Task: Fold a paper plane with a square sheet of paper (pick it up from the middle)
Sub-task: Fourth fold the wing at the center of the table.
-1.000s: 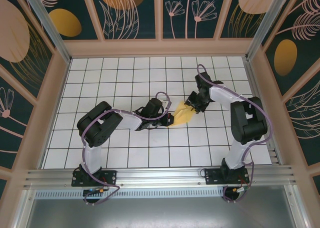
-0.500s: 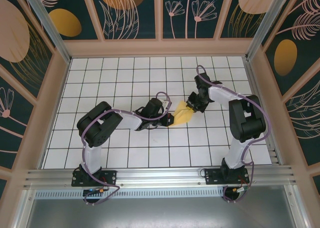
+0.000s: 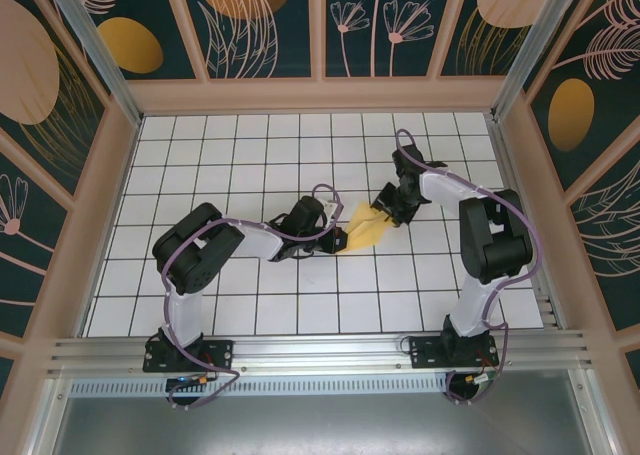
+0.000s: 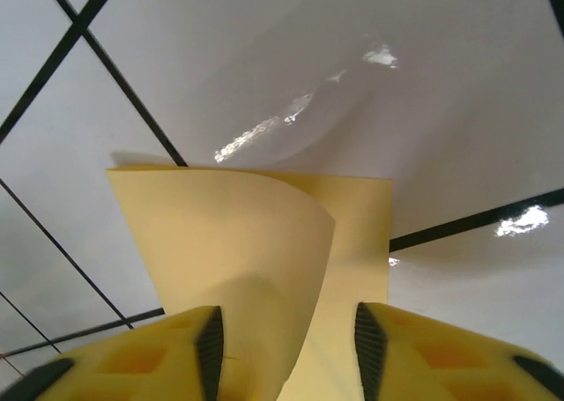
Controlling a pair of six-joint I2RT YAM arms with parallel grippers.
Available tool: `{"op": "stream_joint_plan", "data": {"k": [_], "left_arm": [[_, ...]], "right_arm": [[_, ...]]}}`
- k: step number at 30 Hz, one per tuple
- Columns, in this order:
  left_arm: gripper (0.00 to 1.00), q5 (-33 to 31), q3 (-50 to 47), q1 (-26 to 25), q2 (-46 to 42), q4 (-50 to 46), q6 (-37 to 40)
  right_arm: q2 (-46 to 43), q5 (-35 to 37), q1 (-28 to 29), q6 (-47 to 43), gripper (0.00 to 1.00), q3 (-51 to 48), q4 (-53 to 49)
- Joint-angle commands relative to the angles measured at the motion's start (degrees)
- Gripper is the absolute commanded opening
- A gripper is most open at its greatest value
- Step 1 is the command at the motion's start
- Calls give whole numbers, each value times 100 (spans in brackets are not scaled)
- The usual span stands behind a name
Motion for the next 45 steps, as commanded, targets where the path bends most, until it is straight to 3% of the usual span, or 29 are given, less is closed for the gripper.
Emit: {"op": "stream_joint_plan", "data": {"k": [1,4,10,17,34,45], "left_arm": [[0,47,-101,45,-122,215,-156],[0,65,-141,43,-109,359,-353],[0,114,-220,50,-117,553,-766],[0,83,-169,46,-31,546,-971],[0,55,-133,52,-2,423,-967],[23,-362,35,61,-614,-452,-606]], "right_arm": [[-492,-128,-30,-261,59,-234,266],[-1045,-278,-28,-466,66,-748,776],[-1797,-618,38,-798,64,-1678,1604],[-1411,-764,417,-836,53,-1855,1928],[-719,-625,497,-801,48,-1735,2048],[-212,86,485,-800,48,-1561,1360]]}}
